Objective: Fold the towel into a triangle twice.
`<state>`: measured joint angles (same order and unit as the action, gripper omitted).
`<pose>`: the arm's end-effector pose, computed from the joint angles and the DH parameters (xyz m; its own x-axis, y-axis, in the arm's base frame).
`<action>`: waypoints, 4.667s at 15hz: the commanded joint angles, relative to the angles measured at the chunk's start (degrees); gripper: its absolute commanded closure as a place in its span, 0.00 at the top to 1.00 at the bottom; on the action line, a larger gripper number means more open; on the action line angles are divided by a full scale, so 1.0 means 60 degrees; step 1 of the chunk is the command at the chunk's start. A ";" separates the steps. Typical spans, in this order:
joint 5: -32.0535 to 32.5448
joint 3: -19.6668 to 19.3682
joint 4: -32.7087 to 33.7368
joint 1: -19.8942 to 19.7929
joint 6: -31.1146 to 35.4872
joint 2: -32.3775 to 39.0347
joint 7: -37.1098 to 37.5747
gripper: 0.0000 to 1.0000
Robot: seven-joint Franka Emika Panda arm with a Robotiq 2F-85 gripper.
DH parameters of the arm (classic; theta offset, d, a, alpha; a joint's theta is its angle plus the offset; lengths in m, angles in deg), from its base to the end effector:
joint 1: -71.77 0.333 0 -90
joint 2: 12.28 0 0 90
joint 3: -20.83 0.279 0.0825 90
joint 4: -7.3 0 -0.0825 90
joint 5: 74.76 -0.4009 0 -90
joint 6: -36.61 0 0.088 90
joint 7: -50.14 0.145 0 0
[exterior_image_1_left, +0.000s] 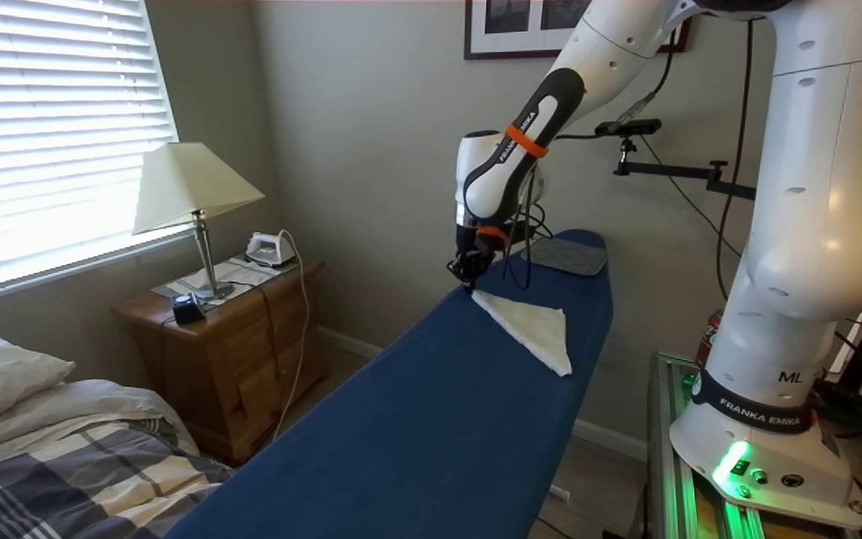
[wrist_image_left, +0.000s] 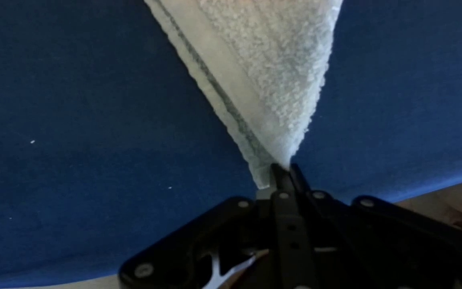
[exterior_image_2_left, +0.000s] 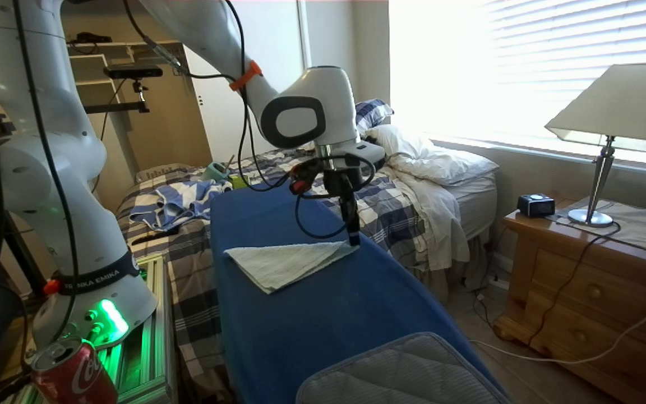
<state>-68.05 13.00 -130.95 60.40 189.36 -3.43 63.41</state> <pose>0.4845 -0.1700 0.1693 0.8909 -0.4405 0.1112 -0.4484 -0.8918 0.0605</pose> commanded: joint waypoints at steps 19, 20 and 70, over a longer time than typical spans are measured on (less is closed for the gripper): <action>0.0054 -0.0318 -0.0088 0.0297 -0.0513 -0.1024 -0.0033 0.49; 0.0078 -0.0336 -0.0033 0.0288 -0.0406 -0.0926 -0.0061 0.57; -0.0031 -0.0263 -0.1526 0.0521 -0.1206 -0.2345 0.0072 0.04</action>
<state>-69.02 11.14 -136.45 63.82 184.22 -11.98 62.95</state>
